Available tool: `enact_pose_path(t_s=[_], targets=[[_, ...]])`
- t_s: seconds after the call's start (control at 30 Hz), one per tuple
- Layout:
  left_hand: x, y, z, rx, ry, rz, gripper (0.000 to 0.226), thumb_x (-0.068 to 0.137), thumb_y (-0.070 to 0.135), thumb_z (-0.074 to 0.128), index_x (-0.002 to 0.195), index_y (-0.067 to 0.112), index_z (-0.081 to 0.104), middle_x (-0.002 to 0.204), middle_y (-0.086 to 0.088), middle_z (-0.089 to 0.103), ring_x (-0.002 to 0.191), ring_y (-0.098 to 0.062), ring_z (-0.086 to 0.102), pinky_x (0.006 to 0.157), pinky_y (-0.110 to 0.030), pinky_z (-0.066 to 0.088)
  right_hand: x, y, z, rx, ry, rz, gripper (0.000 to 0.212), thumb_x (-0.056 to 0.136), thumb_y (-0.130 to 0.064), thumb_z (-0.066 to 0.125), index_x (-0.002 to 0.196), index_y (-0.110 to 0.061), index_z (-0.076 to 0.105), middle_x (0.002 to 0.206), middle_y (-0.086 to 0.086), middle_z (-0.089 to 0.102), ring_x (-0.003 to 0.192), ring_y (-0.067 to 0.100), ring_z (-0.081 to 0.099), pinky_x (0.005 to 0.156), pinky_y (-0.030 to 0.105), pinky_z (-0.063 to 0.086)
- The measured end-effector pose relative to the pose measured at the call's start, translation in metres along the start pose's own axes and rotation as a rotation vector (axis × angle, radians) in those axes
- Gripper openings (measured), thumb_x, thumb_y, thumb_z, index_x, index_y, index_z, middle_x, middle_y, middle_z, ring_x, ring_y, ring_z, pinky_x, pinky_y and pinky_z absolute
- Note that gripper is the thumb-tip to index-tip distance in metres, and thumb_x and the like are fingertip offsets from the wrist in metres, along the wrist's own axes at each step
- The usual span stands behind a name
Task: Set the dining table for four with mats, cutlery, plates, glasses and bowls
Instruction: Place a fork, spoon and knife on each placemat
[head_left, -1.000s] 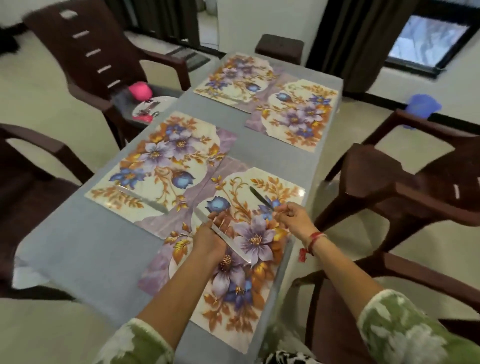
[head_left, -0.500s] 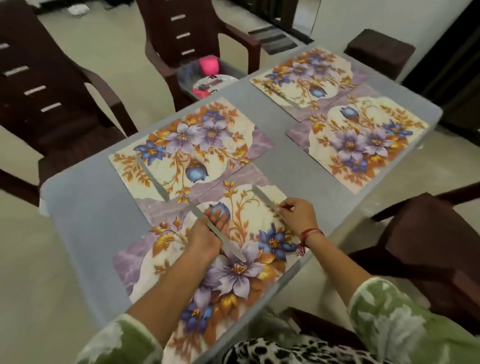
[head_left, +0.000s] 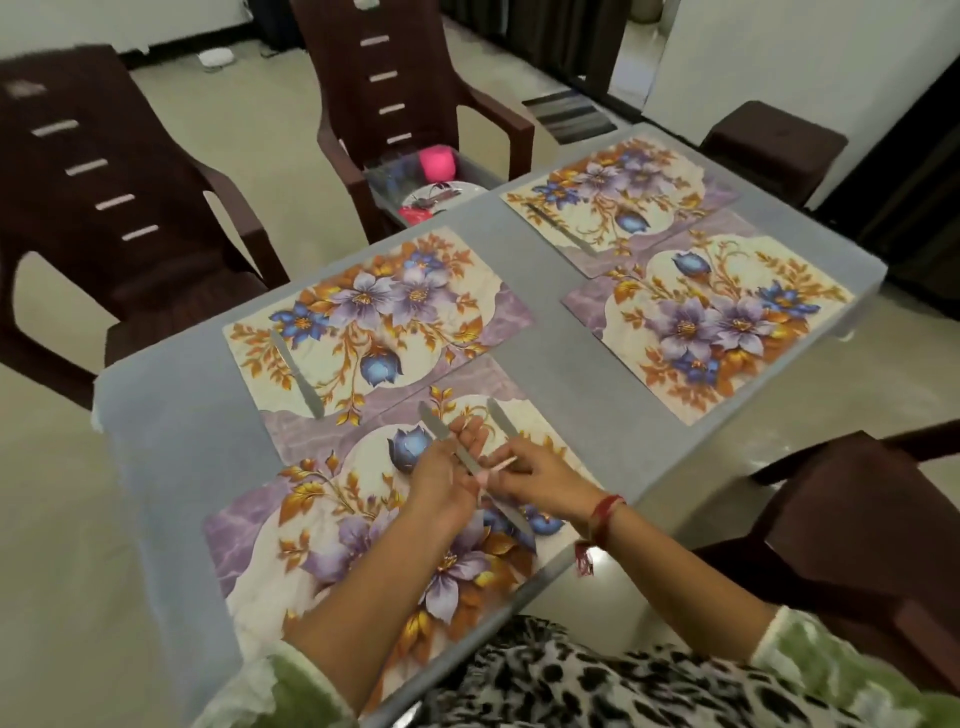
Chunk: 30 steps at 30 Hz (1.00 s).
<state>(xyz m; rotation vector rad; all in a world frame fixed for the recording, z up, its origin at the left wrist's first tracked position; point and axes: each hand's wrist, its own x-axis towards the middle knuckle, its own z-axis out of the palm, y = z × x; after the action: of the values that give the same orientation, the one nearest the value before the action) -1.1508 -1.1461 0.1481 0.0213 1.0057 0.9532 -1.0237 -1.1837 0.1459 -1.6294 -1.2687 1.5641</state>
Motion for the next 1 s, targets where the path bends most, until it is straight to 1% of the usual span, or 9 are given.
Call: enact_pose_path(t_s=[0.13,0.27,0.43,0.63,0.7,0.8,0.87,0.93,1.0], targets=[[0.008,-0.011,0.030,0.044,-0.114,0.025,0.029,0.103,0.006,0.028,0.095,0.009,0.056,0.086,-0.004,0.070,0.082,-0.013,0.066,0.077,-0.030,0.051,-0.008,-0.003,-0.006,-0.003,0.060,-0.010,0.014,0.091,-0.004,0.053,0.104,-0.005,0.050,0.067,-0.002,0.058,0.059,0.009,0.056,0.057,0.022,0.044],[0.014,-0.015,0.053,0.162,-0.155,-0.032,0.025,0.101,0.005,0.035,0.099,0.009,0.059,0.093,-0.004,0.067,0.083,-0.013,0.065,0.075,-0.026,0.053,-0.005,0.003,-0.044,-0.125,0.185,0.021,0.016,0.095,-0.014,0.046,0.083,-0.024,0.047,0.070,-0.004,0.049,0.061,0.009,0.045,0.055,0.021,0.035],[0.043,-0.023,0.099,0.157,-0.071,-0.011,0.018,0.100,0.011,0.041,0.112,0.014,0.055,0.096,0.001,0.063,0.088,-0.014,0.061,0.086,-0.028,0.047,-0.001,0.017,-0.123,-0.067,0.354,0.027,0.036,0.098,-0.033,0.046,0.065,-0.016,0.047,0.051,-0.007,0.038,0.038,0.000,0.037,0.040,0.013,0.027],[0.111,-0.081,0.182,0.203,0.125,0.004,0.013,0.098,0.016,0.047,0.095,0.019,0.059,0.081,0.006,0.060,0.070,-0.008,0.057,0.061,-0.019,0.043,0.031,0.064,-0.302,-0.096,0.657,0.051,0.026,0.099,-0.020,0.040,0.079,-0.014,0.055,0.071,-0.001,0.051,0.072,0.022,0.050,0.067,0.029,0.038],[0.132,-0.102,0.217,0.241,0.159,0.026,0.013,0.097,0.015,0.047,0.091,0.017,0.059,0.078,0.005,0.059,0.066,-0.008,0.054,0.057,-0.018,0.040,0.042,0.070,-0.364,-0.146,0.661,0.025,0.023,0.099,-0.024,0.039,0.098,-0.014,0.059,0.089,-0.004,0.055,0.092,0.024,0.053,0.079,0.032,0.039],[0.159,-0.133,0.277,0.374,0.175,0.102,0.017,0.097,0.011,0.045,0.088,0.017,0.059,0.074,0.002,0.056,0.062,-0.009,0.050,0.051,-0.018,0.037,0.061,0.075,-0.445,-0.231,0.624,0.118,0.031,0.101,-0.012,0.034,0.129,-0.006,0.046,0.115,0.015,0.056,0.105,0.032,0.054,0.084,0.033,0.041],[0.172,-0.145,0.308,0.509,0.153,0.188,0.020,0.097,0.012,0.044,0.086,0.018,0.060,0.075,0.000,0.057,0.064,-0.013,0.051,0.055,-0.022,0.037,0.079,0.079,-0.485,-0.259,0.586,0.142,0.025,0.100,-0.012,0.035,0.122,-0.007,0.046,0.109,0.019,0.060,0.095,0.032,0.056,0.076,0.033,0.044],[0.186,-0.153,0.332,0.626,0.150,0.269,0.022,0.097,0.011,0.045,0.083,0.018,0.061,0.079,-0.003,0.060,0.070,-0.017,0.055,0.061,-0.026,0.039,0.102,0.076,-0.518,-0.274,0.542,0.153,0.012,0.099,-0.011,0.036,0.106,-0.012,0.046,0.094,0.003,0.057,0.089,0.023,0.051,0.064,0.026,0.038],[0.196,-0.154,0.344,0.696,0.159,0.311,0.020,0.096,0.009,0.047,0.085,0.017,0.061,0.083,-0.004,0.062,0.076,-0.019,0.058,0.066,-0.027,0.043,0.126,0.076,-0.541,-0.301,0.520,0.140,0.010,0.096,-0.010,0.041,0.096,-0.015,0.049,0.096,0.005,0.055,0.091,0.025,0.053,0.067,0.024,0.033]])
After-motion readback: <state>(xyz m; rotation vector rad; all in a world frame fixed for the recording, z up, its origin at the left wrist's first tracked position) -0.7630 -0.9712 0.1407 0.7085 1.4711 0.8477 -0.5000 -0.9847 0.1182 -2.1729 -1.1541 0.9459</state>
